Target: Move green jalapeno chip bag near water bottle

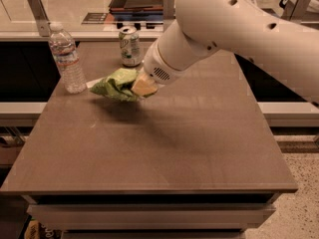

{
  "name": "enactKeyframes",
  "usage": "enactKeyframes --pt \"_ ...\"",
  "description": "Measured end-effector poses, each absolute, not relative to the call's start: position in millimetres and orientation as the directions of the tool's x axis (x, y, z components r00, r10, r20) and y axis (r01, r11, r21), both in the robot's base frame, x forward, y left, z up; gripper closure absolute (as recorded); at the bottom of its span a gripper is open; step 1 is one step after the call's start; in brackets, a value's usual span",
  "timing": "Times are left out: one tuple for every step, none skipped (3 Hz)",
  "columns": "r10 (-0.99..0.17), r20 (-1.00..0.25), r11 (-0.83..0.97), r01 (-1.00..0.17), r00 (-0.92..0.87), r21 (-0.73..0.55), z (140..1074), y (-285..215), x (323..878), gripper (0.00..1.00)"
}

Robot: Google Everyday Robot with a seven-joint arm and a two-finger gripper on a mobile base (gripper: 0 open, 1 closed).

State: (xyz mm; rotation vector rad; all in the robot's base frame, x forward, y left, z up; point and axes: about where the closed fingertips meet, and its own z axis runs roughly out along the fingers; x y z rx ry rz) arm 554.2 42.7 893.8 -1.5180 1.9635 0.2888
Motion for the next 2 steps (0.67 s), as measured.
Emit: enactKeyframes --pt "-0.805 -0.581 0.268 -0.947 -0.12 -0.176 886.3 53.0 550.8 1.0" --pt "-0.806 -0.579 0.267 -0.947 -0.118 -0.177 887.0 53.6 549.6 0.83"
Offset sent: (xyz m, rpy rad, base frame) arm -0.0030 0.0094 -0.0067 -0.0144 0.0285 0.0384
